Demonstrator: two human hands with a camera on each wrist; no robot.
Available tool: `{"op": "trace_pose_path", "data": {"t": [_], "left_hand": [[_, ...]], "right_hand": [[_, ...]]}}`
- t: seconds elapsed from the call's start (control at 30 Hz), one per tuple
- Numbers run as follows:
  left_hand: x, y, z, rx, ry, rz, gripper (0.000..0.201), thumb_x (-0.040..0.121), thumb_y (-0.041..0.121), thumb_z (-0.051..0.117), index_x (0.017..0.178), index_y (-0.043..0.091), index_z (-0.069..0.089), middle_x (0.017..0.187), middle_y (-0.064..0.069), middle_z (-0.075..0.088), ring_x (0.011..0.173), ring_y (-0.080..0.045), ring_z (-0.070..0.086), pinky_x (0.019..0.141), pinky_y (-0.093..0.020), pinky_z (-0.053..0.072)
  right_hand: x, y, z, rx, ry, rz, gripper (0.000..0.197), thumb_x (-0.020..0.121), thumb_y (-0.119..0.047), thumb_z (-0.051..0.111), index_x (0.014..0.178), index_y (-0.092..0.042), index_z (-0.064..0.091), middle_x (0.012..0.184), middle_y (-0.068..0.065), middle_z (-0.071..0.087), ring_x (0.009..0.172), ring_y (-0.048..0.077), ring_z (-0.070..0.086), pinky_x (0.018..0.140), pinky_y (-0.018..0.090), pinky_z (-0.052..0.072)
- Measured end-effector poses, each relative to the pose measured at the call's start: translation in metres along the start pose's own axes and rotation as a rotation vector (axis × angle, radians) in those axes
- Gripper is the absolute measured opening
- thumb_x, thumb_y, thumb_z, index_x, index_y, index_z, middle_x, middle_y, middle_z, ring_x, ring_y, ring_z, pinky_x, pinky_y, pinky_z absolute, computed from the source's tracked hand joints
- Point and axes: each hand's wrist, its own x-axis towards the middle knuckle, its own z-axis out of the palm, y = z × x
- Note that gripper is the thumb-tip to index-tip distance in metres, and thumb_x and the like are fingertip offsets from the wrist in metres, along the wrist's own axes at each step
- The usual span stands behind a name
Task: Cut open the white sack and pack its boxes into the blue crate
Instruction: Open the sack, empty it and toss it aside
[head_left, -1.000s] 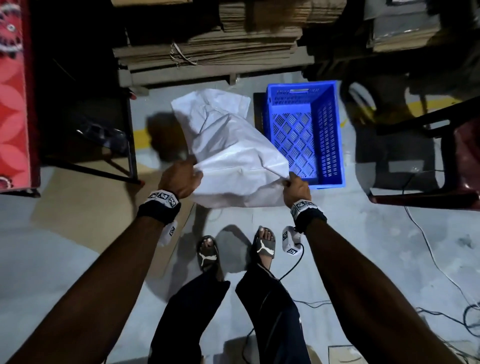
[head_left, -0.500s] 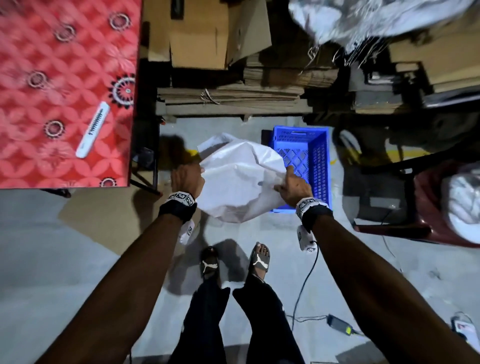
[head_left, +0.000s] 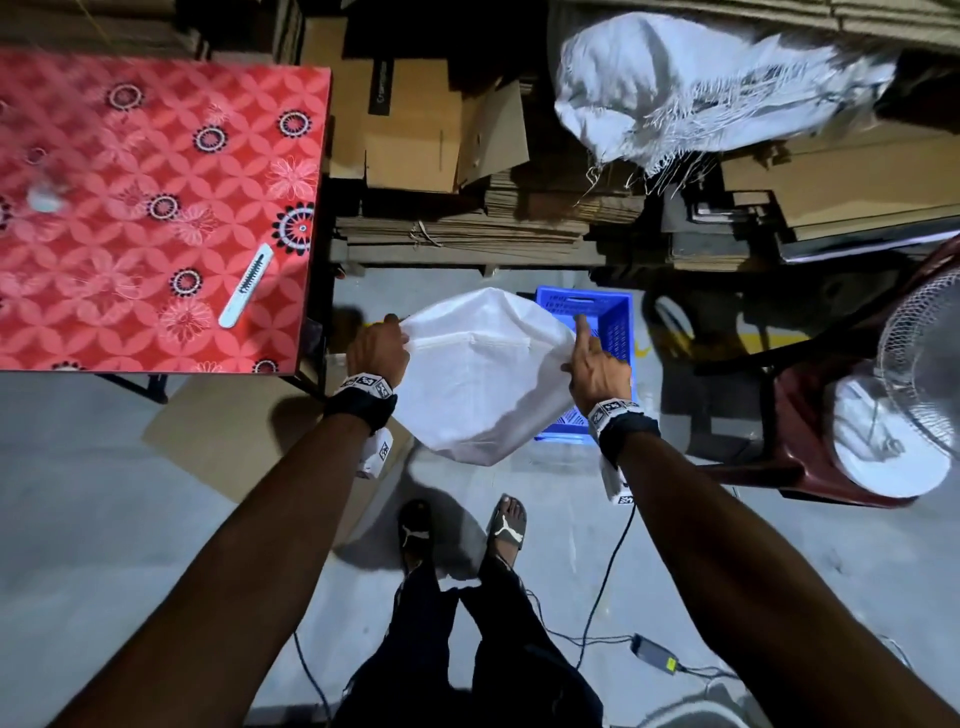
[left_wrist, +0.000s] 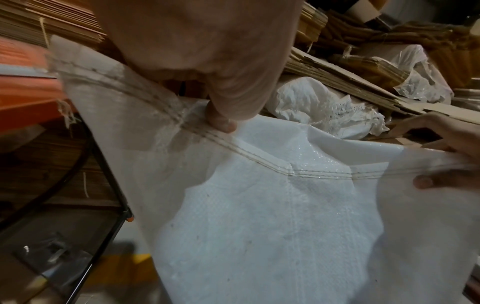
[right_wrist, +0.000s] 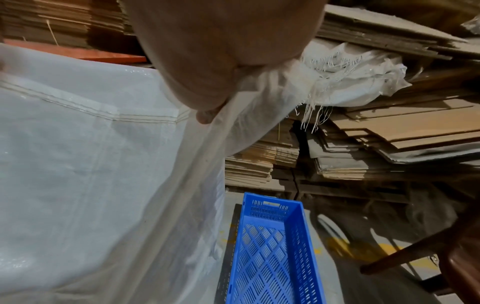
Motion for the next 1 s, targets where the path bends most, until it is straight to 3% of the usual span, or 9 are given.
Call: {"op": "trace_pose_path", "data": {"t": [0.13,0.23,0.37,0.47,0.53,0.6,0.67,0.8,1.0], "left_hand": [[0.006,0.001,-0.020,-0.070,0.037,0.070,0.031,0.077,-0.006,0.060,0.105,0.006,0.065,0.097,-0.012,0.079,0.097,-0.035,0.073,0.076,-0.039,0.060],[0.017,0.002,-0.034,-0.117,0.076,0.115,0.055,0.079,-0.012,0.054,0.127,0.012,0.058,0.097,-0.015,0.077,0.099,-0.039,0.070,0.075,-0.044,0.060],[0.033,0.003,-0.054,0.032,0.122,0.425,0.091,0.073,-0.017,0.046,0.154,0.023,0.041,0.097,-0.017,0.073,0.096,-0.038,0.065,0.092,-0.045,0.051],[0.032,0.013,-0.074,0.135,0.082,0.493,0.067,0.091,-0.005,0.044,0.149,0.028,0.047,0.099,-0.025,0.058,0.102,-0.042,0.051,0.096,-0.055,0.044],[0.026,0.021,-0.088,0.163,0.072,0.493,0.045,0.099,0.028,0.057,0.144,0.027,0.052,0.106,-0.027,0.056,0.112,-0.044,0.048,0.094,-0.055,0.048],[0.024,0.024,-0.098,0.212,0.047,0.488,0.066,0.086,0.050,0.072,0.144,0.029,0.050,0.114,-0.026,0.053,0.117,-0.043,0.046,0.090,-0.053,0.050],[0.025,0.028,-0.107,0.260,0.055,0.499,0.079,0.072,0.048,0.083,0.141,0.029,0.050,0.118,-0.025,0.048,0.114,-0.042,0.046,0.088,-0.054,0.052],[0.031,0.036,-0.117,0.370,0.052,0.485,0.075,0.064,0.027,0.092,0.126,0.012,0.052,0.111,-0.024,0.051,0.104,-0.039,0.048,0.086,-0.052,0.050],[0.034,0.037,-0.126,0.370,0.061,0.392,0.053,0.079,0.014,0.081,0.120,-0.004,0.053,0.094,-0.026,0.057,0.094,-0.043,0.055,0.071,-0.050,0.051]], "right_hand": [[-0.002,0.007,-0.030,-0.030,0.018,-0.047,0.066,0.097,-0.021,0.055,0.153,-0.036,0.023,0.122,0.015,0.055,0.076,0.034,0.068,0.058,0.037,0.041],[0.002,0.014,-0.053,-0.004,0.077,-0.038,0.058,0.097,-0.019,0.052,0.149,-0.032,0.030,0.125,0.015,0.055,0.087,0.037,0.067,0.066,0.041,0.042],[0.015,0.024,-0.085,-0.010,0.187,-0.055,0.046,0.099,-0.024,0.048,0.143,-0.019,0.037,0.123,0.014,0.057,0.105,0.038,0.061,0.086,0.053,0.045],[0.024,0.030,-0.104,-0.042,0.248,-0.076,0.039,0.098,-0.024,0.051,0.136,-0.019,0.042,0.117,0.013,0.061,0.105,0.039,0.061,0.089,0.056,0.044],[0.026,0.030,-0.109,-0.042,0.267,-0.087,0.035,0.098,-0.023,0.052,0.132,-0.019,0.043,0.115,0.013,0.061,0.101,0.040,0.063,0.085,0.054,0.045],[0.027,0.028,-0.114,-0.021,0.280,-0.087,0.033,0.098,-0.023,0.051,0.130,-0.019,0.044,0.113,0.013,0.061,0.099,0.041,0.063,0.082,0.052,0.046],[0.029,0.026,-0.119,-0.016,0.287,-0.102,0.031,0.098,-0.023,0.051,0.129,-0.019,0.044,0.114,0.013,0.061,0.099,0.041,0.063,0.083,0.052,0.046],[0.036,0.022,-0.133,-0.028,0.284,-0.145,0.035,0.100,-0.026,0.053,0.132,-0.022,0.040,0.114,0.012,0.061,0.095,0.040,0.065,0.081,0.050,0.048],[0.039,0.033,-0.151,-0.067,0.287,-0.181,0.040,0.103,-0.029,0.047,0.137,-0.035,0.028,0.104,0.012,0.063,0.076,0.038,0.069,0.065,0.041,0.043]]}}
